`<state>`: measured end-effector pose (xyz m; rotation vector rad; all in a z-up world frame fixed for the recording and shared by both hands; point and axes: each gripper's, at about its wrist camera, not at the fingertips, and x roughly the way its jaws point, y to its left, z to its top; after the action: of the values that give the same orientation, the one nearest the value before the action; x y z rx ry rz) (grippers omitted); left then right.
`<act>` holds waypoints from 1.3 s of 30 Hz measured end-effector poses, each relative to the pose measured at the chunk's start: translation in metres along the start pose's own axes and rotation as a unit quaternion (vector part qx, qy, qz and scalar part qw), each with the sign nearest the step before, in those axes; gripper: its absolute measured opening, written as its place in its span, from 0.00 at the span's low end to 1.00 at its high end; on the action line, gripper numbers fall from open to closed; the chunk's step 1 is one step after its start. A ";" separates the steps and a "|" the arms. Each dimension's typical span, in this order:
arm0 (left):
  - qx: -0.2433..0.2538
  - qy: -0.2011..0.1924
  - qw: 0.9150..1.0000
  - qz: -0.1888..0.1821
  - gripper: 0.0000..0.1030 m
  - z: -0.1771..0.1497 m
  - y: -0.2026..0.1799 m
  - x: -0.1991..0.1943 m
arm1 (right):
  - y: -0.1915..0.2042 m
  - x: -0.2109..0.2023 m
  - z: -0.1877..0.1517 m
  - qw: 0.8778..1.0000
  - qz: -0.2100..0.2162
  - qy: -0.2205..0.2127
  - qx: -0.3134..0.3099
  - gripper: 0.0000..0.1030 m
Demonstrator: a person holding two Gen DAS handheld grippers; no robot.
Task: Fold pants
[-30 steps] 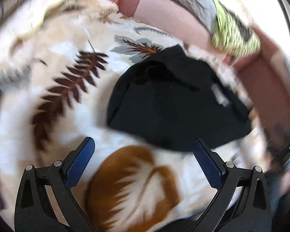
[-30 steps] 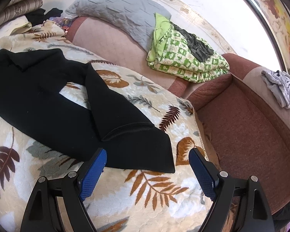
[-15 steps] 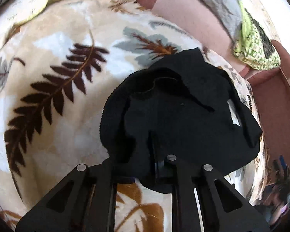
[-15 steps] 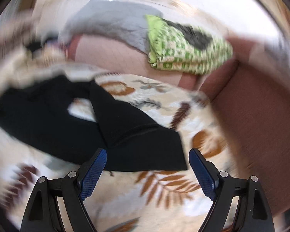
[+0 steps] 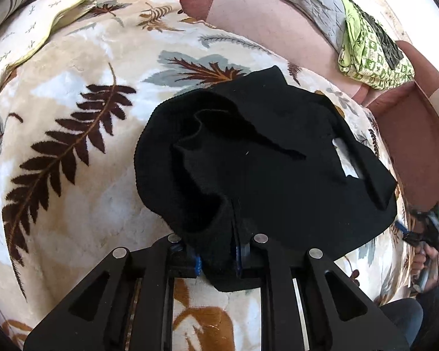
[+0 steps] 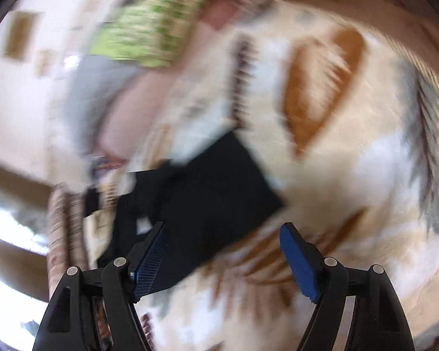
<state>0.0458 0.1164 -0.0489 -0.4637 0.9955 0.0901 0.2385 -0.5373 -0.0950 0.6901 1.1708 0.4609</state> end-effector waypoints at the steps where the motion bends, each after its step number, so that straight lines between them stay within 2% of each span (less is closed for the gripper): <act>1: -0.003 -0.001 1.000 -0.001 0.12 -0.002 0.001 0.000 | -0.003 0.002 0.002 1.000 0.006 0.001 0.010 0.72; 4: -0.006 -0.005 1.000 0.000 0.12 -0.004 0.003 0.001 | 0.001 0.002 0.012 0.999 0.037 -0.012 0.017 0.71; 6: -0.001 -0.008 1.000 0.012 0.08 -0.005 0.002 0.000 | 0.004 0.009 0.018 0.999 0.031 -0.010 0.009 0.62; 8: -0.005 -0.011 1.000 0.023 0.05 -0.007 0.003 -0.003 | 0.002 0.018 0.022 1.000 0.011 -0.015 -0.001 0.23; 10: -0.008 -0.016 1.000 0.020 0.05 -0.010 0.006 -0.008 | -0.003 0.017 0.021 1.000 -0.006 -0.022 -0.007 0.05; 14: 0.010 -0.024 1.000 0.007 0.05 -0.025 0.008 -0.032 | 0.007 -0.009 0.008 0.998 -0.010 -0.044 -0.052 0.04; 17: 0.022 -0.029 0.999 0.003 0.05 -0.044 0.017 -0.057 | 0.017 -0.032 -0.014 0.997 -0.002 -0.025 -0.072 0.04; 20: 0.004 -0.036 0.999 -0.014 0.04 -0.059 0.044 -0.086 | 0.021 -0.053 -0.045 0.996 0.019 0.007 -0.088 0.04; 24: -0.023 -0.033 0.999 -0.004 0.04 -0.075 0.080 -0.098 | 0.010 -0.049 -0.082 0.995 0.019 0.050 -0.089 0.04; 25: -0.033 -0.013 0.999 -0.004 0.06 -0.078 0.089 -0.090 | 0.001 -0.040 -0.090 0.995 0.007 0.062 -0.084 0.04; 26: -0.040 -0.005 0.999 0.005 0.11 -0.080 0.094 -0.084 | -0.006 -0.034 -0.093 0.994 -0.034 0.059 -0.084 0.02; 27: -0.050 -0.007 0.999 0.016 0.15 -0.082 0.098 -0.082 | -0.006 -0.032 -0.091 0.995 -0.038 0.047 -0.084 0.01; 28: -0.050 -0.012 0.999 0.012 0.15 -0.083 0.098 -0.084 | -0.003 -0.035 -0.089 0.994 -0.057 0.017 -0.086 0.01; 29: -0.047 -0.018 0.999 0.022 0.15 -0.081 0.096 -0.086 | 0.005 -0.040 -0.086 0.989 -0.108 -0.014 -0.099 0.04; 30: -0.039 -0.024 0.998 0.042 0.16 -0.079 0.091 -0.090 | 0.023 -0.045 -0.082 0.973 -0.182 -0.056 -0.130 0.09; 31: -0.033 -0.027 0.998 0.052 0.18 -0.077 0.088 -0.092 | 0.038 -0.047 -0.080 0.966 -0.192 -0.078 -0.155 0.10; 32: -0.021 -0.033 0.997 0.067 0.18 -0.073 0.083 -0.096 | 0.053 -0.045 -0.079 0.964 -0.173 -0.086 -0.181 0.10; 34: -0.014 -0.046 0.995 0.087 0.18 -0.066 0.079 -0.103 | 0.091 -0.029 -0.082 0.961 -0.091 -0.065 -0.253 0.17; 35: -0.016 -0.056 0.993 0.099 0.18 -0.063 0.079 -0.108 | 0.101 -0.020 -0.084 0.958 -0.062 -0.049 -0.275 0.30; 36: -0.020 -0.066 0.992 0.109 0.18 -0.061 0.084 -0.111 | 0.112 -0.005 -0.088 0.955 -0.029 -0.015 -0.295 0.40; 37: -0.027 -0.087 0.987 0.131 0.18 -0.059 0.086 -0.121 | 0.116 0.009 -0.089 0.955 -0.015 0.009 -0.298 0.47; 39: -0.046 -0.117 0.980 0.151 0.18 -0.056 0.092 -0.137 | 0.119 0.039 -0.095 0.952 -0.004 0.060 -0.301 0.47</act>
<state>-0.0994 0.1947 0.0072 -0.3729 0.8249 0.4552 0.1646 -0.4034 -0.0591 0.1275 1.0663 0.8181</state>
